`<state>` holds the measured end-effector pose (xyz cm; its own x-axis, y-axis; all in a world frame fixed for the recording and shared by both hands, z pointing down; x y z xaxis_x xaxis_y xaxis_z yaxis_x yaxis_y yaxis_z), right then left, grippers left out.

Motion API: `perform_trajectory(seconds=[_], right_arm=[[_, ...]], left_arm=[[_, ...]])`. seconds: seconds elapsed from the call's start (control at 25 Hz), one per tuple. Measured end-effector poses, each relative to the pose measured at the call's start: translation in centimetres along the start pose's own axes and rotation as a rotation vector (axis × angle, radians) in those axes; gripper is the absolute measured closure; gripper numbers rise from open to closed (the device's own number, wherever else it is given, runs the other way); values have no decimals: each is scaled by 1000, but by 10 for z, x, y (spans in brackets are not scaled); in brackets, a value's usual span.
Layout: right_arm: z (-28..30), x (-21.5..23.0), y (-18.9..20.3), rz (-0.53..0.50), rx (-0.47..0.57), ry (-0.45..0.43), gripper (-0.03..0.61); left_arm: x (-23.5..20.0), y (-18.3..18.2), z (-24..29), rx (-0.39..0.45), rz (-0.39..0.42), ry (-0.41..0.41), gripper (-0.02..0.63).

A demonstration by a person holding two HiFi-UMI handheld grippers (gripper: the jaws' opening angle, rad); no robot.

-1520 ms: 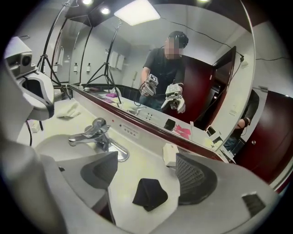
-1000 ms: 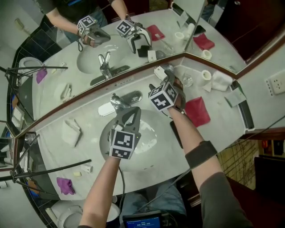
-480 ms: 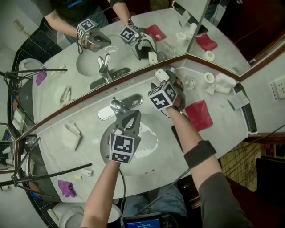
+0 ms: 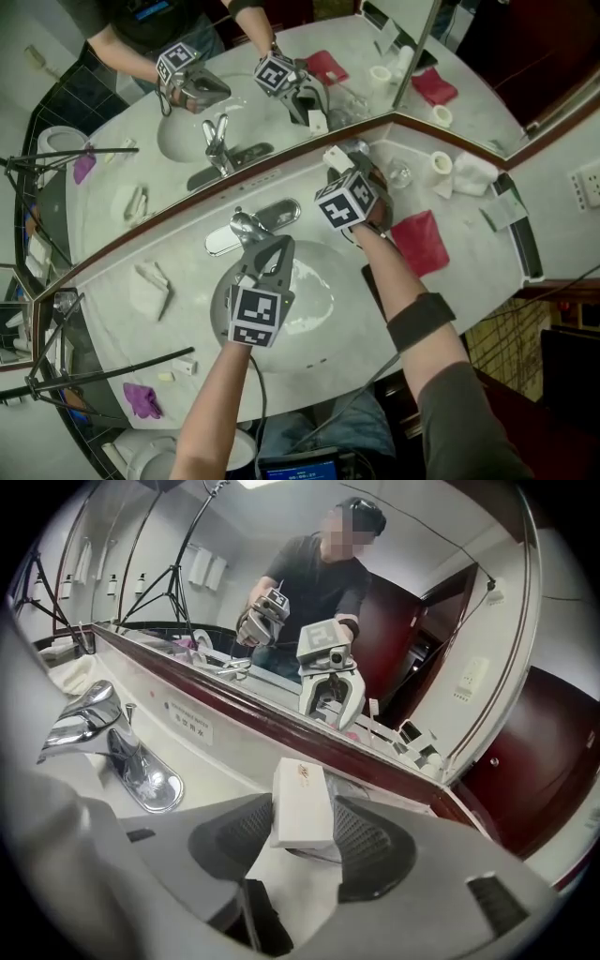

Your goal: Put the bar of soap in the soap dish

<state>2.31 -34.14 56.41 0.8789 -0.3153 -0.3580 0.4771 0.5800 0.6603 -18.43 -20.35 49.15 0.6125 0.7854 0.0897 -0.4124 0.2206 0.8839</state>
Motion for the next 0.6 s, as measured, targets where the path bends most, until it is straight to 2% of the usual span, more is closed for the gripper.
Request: perform_trajectory(seconds=[0.24, 0.6], right_arm=[[-2, 0, 0, -27, -8, -11, 371], [-11, -2, 1, -5, 1, -29, 379]], left_arm=[[-1, 0, -1, -3, -3, -2, 614], [1, 2, -6, -9, -9, -11, 614]])
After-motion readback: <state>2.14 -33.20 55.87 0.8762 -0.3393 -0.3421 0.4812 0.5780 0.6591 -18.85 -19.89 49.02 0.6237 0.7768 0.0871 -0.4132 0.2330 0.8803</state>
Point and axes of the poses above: the fingertips, and each gripper's own axes: z forward along the fingers, x to its right, y out of its underside, the point moved 10 cm from there along -z, backward along the fingers, and after that the axes turned 2 degrees about x, right-handed, at the moved point
